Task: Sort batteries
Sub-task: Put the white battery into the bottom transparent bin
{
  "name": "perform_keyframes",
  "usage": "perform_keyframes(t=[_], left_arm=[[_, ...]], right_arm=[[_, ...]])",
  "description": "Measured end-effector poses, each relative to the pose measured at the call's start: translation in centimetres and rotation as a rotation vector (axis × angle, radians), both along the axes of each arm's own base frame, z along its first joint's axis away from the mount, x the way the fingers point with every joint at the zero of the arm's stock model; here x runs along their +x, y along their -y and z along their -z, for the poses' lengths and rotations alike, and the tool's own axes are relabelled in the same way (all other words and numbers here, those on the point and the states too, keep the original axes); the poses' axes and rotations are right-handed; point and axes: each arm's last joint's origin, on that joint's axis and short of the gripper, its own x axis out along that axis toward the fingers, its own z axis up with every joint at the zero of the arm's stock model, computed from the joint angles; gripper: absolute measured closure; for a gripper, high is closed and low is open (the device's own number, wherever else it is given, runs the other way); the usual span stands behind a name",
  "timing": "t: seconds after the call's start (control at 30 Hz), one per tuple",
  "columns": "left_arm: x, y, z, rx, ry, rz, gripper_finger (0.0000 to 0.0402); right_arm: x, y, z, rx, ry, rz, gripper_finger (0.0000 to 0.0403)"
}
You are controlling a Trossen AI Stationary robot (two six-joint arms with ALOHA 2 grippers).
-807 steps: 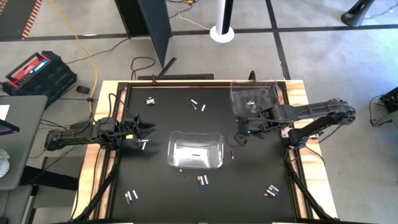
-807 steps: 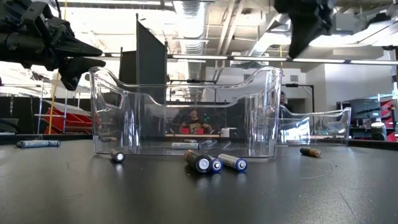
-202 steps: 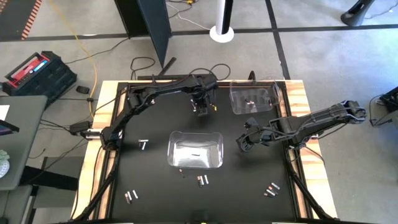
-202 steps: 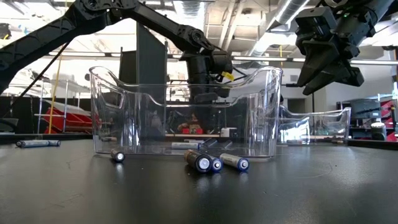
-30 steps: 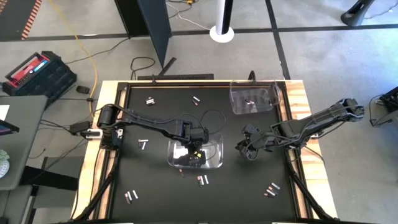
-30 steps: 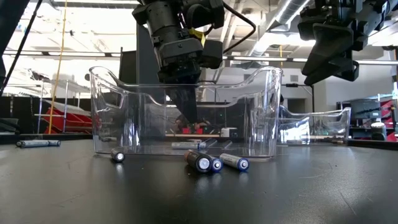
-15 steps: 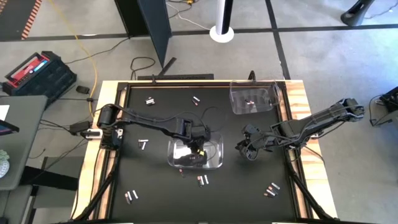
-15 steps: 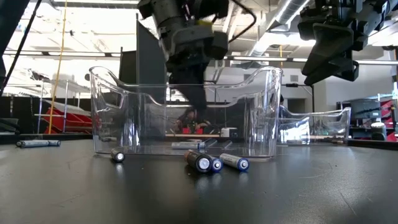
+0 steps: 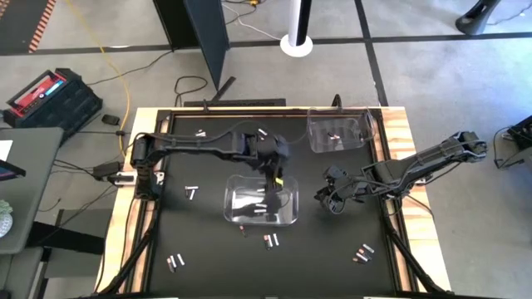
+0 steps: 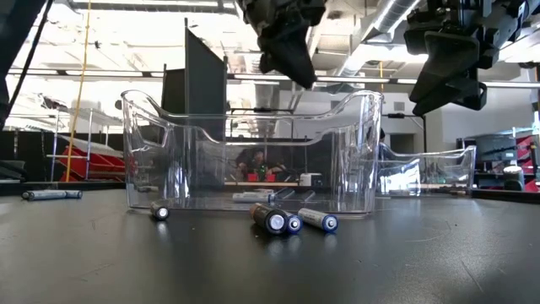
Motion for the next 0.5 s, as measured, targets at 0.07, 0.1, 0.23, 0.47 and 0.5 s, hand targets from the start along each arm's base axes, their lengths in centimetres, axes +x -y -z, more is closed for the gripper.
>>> perform_keyframes(t=[0.07,0.1,0.23,0.47,0.5], left_arm=[[0.0,-0.5,-0.1,0.003,0.010,-0.013,0.0319],[0.1,-0.7,-0.2,0.002,0.015,-0.020,0.0317],[0.0,-1.4,-0.2,0.004,0.015,-0.036,0.0295],[0.3,-2.7,-0.6,0.080,0.069,-0.012,0.0230],[0.4,-3.0,-0.7,0.109,0.080,-0.015,0.0224]], right_arm=[[0.0,0.0,0.0,0.000,0.000,0.000,0.0275],[0.0,0.0,0.0,0.000,0.000,0.000,0.0275],[0.0,0.0,0.0,0.009,0.001,0.009,0.0275],[0.0,0.0,0.0,0.022,0.001,0.023,0.0275],[0.0,0.0,0.0,0.025,0.001,0.025,0.0275]])
